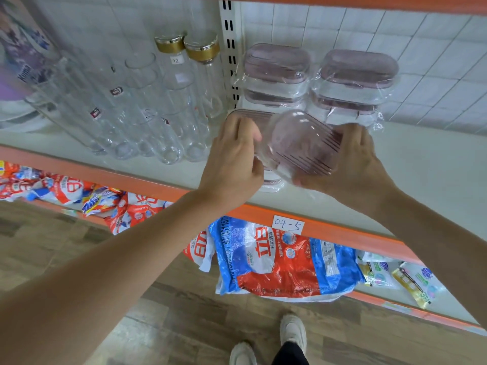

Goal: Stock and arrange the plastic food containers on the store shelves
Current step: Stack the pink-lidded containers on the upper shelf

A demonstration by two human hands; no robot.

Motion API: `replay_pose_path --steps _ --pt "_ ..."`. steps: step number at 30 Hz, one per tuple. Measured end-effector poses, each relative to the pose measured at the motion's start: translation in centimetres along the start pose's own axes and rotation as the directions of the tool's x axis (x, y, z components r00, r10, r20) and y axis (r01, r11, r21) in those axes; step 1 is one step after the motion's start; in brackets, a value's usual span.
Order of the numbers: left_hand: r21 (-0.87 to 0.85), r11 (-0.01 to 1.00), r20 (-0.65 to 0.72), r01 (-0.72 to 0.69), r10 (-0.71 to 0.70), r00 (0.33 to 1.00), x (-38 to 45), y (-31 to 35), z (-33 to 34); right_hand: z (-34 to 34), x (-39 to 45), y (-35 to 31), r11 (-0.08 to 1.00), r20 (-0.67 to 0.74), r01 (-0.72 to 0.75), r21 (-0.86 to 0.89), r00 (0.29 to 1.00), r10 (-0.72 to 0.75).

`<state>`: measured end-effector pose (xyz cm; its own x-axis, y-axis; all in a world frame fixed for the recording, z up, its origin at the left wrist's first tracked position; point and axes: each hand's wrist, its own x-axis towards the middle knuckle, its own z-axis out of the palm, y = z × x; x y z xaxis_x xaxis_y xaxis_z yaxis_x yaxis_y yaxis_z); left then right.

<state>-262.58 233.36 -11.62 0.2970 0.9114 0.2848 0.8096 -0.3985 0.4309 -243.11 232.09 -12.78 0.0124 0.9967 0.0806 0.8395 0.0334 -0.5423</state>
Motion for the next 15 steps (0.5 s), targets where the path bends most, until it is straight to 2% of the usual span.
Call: replay_pose_path --steps 3,5,7,11,13,15 --pt "0.127 0.990 0.092 -0.055 0.043 0.995 1.1 -0.6 0.5 0.1 -2.8 2.4 0.999 0.013 -0.041 -0.019 0.999 0.041" --pt "0.215 0.972 0.203 -0.097 0.053 0.978 2.4 -1.2 0.9 0.3 -4.3 3.6 0.997 0.036 -0.057 -0.042 0.998 0.059" --pt "0.290 0.952 0.330 -0.098 -0.004 0.944 3.8 -1.6 1.1 0.5 -5.6 4.4 0.993 0.058 -0.029 -0.112 0.998 0.036" --pt "0.402 0.903 0.528 -0.151 -0.093 0.844 6.3 -1.8 2.2 0.7 -7.4 5.4 0.990 0.062 -0.109 -0.085 0.991 0.115" --pt "0.437 0.882 0.581 -0.177 -0.127 0.804 6.8 -1.5 2.8 1.0 -7.9 5.9 0.985 0.128 -0.137 -0.105 0.980 0.150" --pt "0.455 0.865 0.577 -0.213 -0.104 0.810 6.7 -1.2 3.2 1.3 -8.3 6.2 0.976 0.163 -0.150 -0.160 0.971 0.176"
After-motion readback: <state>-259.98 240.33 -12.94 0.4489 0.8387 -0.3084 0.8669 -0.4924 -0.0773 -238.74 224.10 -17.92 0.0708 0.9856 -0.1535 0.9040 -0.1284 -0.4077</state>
